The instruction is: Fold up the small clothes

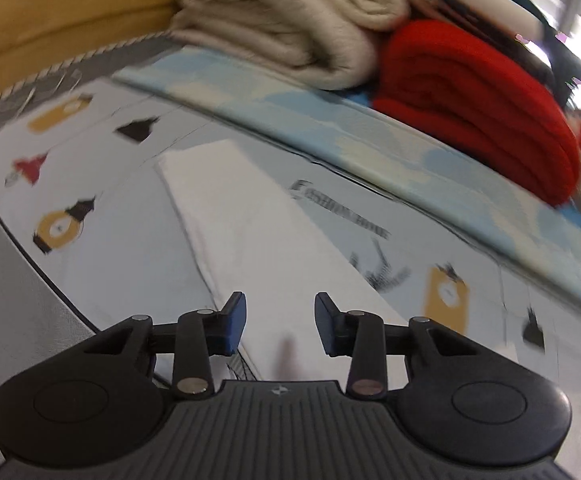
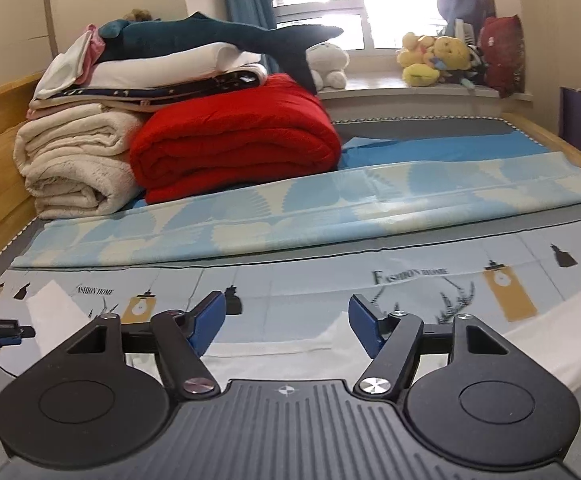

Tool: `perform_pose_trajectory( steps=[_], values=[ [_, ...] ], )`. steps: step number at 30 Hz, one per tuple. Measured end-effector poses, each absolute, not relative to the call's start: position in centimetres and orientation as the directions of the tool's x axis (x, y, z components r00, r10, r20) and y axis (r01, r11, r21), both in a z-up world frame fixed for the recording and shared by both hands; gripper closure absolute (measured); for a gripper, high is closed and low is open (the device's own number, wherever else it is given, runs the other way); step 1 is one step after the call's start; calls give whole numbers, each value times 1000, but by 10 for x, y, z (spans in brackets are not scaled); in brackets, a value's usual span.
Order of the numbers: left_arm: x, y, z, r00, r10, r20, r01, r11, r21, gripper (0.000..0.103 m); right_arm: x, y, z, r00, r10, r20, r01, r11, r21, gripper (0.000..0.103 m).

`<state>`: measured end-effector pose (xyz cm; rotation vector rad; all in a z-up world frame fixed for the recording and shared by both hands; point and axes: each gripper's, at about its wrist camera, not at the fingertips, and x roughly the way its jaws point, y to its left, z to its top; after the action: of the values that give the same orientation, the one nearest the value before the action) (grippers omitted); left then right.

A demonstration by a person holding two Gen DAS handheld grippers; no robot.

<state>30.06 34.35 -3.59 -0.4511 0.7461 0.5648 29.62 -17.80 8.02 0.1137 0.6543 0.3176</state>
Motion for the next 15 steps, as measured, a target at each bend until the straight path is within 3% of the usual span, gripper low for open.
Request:
perform_pose_trajectory(
  steps=[4, 9, 15],
  values=[
    [309, 383, -54, 622, 297, -725, -662, 693, -284, 61, 299, -170, 72, 725, 342, -598, -277, 940, 202, 33],
    [315, 423, -79, 616, 275, -738, -716, 585, -381, 50, 301, -169, 61, 713, 326, -621, -270, 945, 187, 33],
    [318, 439, -93, 621, 260, -739, -713, 580, -395, 53, 307, -169, 51, 695, 313, -647, -255, 949, 185, 33]
  ],
)
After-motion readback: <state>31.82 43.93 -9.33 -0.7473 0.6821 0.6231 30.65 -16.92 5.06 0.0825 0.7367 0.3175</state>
